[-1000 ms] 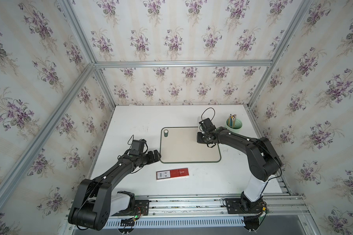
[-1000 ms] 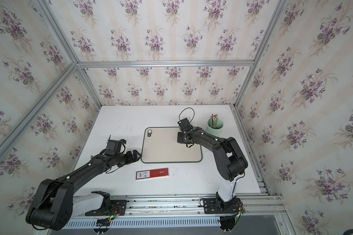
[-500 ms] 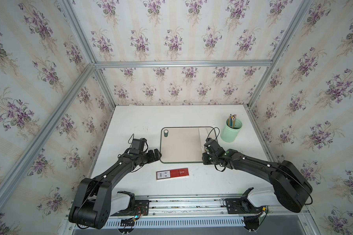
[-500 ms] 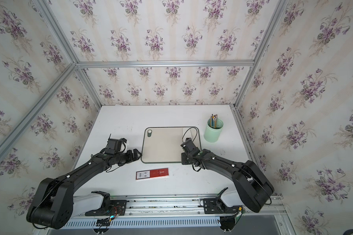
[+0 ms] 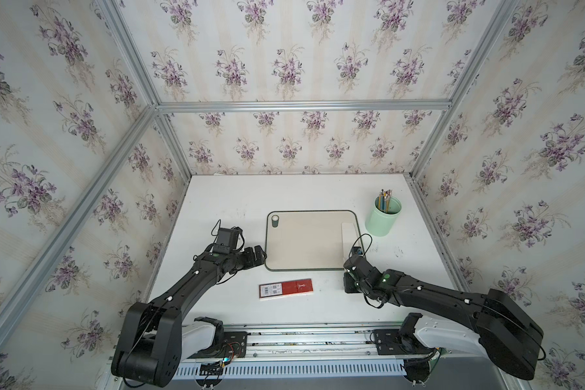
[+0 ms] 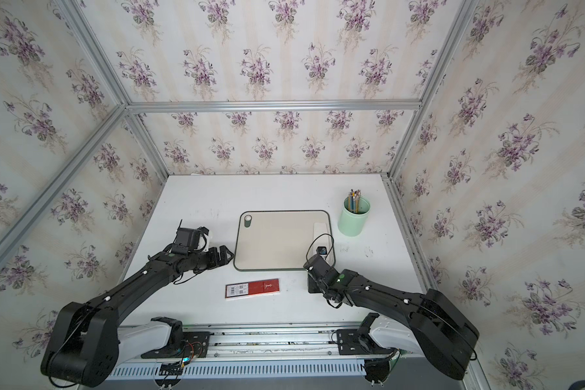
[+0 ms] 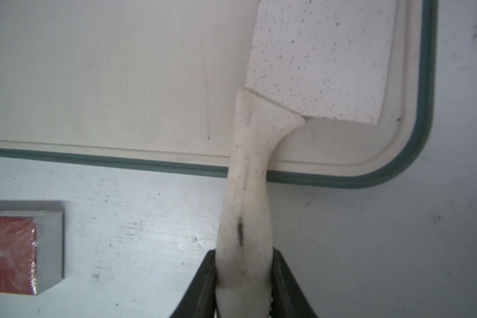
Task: Align the knife with the edge of the cutting board
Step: Place the knife at the edge of the cutting board.
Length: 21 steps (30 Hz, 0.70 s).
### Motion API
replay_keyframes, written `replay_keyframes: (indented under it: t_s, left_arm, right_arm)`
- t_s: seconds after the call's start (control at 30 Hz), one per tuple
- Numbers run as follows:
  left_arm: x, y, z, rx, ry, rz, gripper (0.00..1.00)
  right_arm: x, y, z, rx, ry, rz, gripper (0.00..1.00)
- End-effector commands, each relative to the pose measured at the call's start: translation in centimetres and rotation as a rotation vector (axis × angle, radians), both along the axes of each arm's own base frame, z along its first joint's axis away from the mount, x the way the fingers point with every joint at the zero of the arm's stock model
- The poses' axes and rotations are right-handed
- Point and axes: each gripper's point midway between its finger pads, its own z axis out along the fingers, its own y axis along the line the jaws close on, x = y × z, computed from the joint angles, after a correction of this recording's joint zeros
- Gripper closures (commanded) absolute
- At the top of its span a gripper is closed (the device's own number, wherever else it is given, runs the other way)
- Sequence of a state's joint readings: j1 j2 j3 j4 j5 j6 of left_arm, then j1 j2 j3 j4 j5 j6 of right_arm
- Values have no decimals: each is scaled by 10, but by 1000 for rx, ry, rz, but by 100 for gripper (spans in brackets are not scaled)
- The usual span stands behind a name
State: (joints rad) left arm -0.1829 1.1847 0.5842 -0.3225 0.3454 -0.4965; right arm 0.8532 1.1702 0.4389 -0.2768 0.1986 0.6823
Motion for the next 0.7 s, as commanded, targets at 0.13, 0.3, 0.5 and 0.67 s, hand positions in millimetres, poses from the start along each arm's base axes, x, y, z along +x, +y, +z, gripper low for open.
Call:
replay_keyframes:
  t_s: [0.13,0.3,0.5,0.67]
  left_arm:
    - [-1,22,12,124,-117,14,0]
    - [-2,20,17,108,-155,8,0]
    - [-4,20,21,99,-186,10,0]
    - [-4,20,18,97,-175,11,1]
  right_arm:
    - [-15,-1,-7,-38,31,14,100]
    - [-22,-3,-12,-57,46,13,100]
    - [-24,-7,-14,-77,63,-7,100]
    - [-24,-8,-12,-68,62,-19,100]
